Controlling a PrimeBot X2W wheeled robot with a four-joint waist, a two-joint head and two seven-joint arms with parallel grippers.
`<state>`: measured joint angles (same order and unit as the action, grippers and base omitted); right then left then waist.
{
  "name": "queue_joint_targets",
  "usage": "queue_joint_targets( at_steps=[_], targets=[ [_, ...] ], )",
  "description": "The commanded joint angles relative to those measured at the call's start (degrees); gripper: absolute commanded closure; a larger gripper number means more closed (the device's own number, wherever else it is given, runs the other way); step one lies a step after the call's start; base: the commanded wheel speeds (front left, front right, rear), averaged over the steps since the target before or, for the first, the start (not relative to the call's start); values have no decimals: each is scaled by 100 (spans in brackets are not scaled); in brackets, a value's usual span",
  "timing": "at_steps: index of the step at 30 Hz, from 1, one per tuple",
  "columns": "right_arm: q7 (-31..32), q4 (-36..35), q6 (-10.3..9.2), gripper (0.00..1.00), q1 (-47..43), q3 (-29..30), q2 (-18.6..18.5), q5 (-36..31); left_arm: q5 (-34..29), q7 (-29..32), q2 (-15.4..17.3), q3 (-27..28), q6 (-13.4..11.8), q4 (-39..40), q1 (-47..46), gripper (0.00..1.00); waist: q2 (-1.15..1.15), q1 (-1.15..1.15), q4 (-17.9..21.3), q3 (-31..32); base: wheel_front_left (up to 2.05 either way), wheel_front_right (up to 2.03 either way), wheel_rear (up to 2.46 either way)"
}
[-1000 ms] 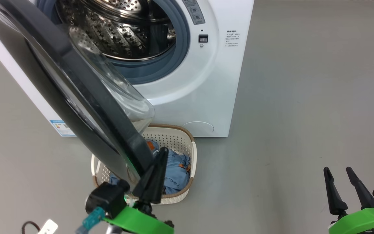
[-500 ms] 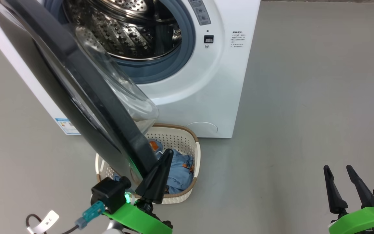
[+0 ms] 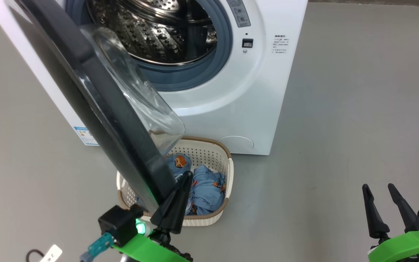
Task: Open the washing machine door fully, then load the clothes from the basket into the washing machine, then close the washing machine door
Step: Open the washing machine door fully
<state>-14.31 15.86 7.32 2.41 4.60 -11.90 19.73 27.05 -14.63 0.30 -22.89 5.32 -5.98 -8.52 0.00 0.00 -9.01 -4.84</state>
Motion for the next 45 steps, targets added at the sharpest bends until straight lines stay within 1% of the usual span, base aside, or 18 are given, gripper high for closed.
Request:
queue_joint_targets(
  at_steps=[1,9,20,24,36,37,40,45],
  targets=[
    [-69,-157,17,0,92,-127,-98,-89,32,-37,258,609,-176,16,-87,100,0,0,-38,3,0,0,0],
    [-69,-175,17,0,87,-147,-105,-101,-78,-37,258,822,-210,148,166,100,0,0,-175,7,0,0,0],
    [-69,-165,17,0,49,-175,-121,-83,-362,-37,258,1167,-456,647,840,100,0,0,-437,41,0,0,0],
    [-69,-163,17,0,26,-180,-122,-82,-451,-37,258,1295,-509,764,968,100,0,0,-542,41,0,0,0],
    [-69,-156,17,0,35,-204,-145,-87,-614,-37,383,1985,-841,999,1221,100,0,0,-857,24,0,0,0],
    [-69,-162,17,0,33,-208,-143,-91,-612,-37,410,2124,-916,1019,1246,100,0,0,-890,15,0,0,0],
    [-69,-171,17,0,31,-210,-142,-97,-569,-37,485,2383,-1004,1024,1247,100,0,0,-934,-8,0,0,0],
    [-69,-171,17,0,52,-212,-170,-90,-499,-37,644,2773,-1059,954,1155,100,0,0,-992,-58,0,0,0]
  ],
)
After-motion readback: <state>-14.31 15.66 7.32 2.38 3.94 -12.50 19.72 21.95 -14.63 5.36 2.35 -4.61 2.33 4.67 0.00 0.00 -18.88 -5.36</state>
